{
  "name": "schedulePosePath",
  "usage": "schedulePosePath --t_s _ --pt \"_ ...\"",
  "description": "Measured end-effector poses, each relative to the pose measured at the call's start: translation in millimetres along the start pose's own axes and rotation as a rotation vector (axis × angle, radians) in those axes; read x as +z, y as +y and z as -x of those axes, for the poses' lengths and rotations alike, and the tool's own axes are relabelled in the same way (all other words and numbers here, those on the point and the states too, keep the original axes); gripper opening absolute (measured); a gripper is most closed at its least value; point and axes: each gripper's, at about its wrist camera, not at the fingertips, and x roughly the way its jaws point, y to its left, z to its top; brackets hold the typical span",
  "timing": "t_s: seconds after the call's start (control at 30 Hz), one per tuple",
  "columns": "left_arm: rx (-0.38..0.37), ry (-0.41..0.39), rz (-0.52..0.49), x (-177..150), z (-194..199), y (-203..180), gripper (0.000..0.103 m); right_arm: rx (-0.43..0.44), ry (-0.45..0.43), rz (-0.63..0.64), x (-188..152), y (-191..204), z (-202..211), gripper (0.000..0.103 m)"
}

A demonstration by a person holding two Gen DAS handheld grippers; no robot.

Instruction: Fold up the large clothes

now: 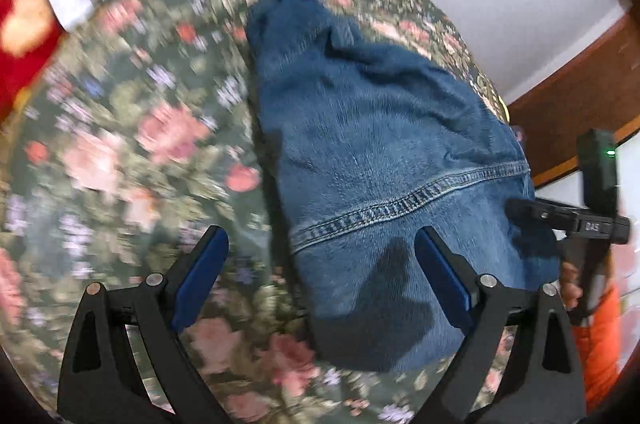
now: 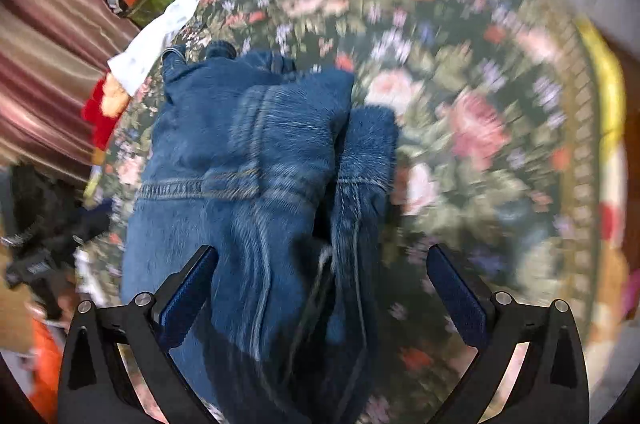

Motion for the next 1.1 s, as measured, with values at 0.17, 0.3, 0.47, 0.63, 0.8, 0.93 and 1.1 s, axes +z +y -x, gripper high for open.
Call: schedulePosePath --t_s 0.17,0.3,0.47,0.63,0.8,0.93,1.1 --pt "-0.092 0.055 0.069 9.8 -38.6 10.6 0.096 0.134 0.064 -0.004 12.6 -9.9 -31.9 0.103" --pt "-0.197 0.095 0.133 16.5 -60.1 20.8 0.099 0.234 0.078 -0.018 22.9 -12.6 -50.3 0.103" --pt "-0.288 0.118 0.227 22.3 -84.3 30.5 0.099 0.247 0.06 0.02 28.0 2.9 -57.7 0.103" --pt "-0.345 0.12 0.271 24.9 -98.2 31.3 0.097 0.262 0.021 -0.002 27.4 8.5 -58.5 0.098" --pt "-0.286 0.069 0.211 20.6 -76.7 15.9 0.085 0.287 -0.007 -0.008 12.7 14.1 -46.8 0.076" --pt "-0.243 0.019 0.112 22.1 -44.8 -1.4 0.08 0.29 -0.036 0.04 1.3 34.6 -25.2 0.064" --pt "-0.237 -0.047 0.024 26.8 3.9 -25.7 0.076 0.282 -0.075 0.065 -10.1 59.4 4.6 0.056"
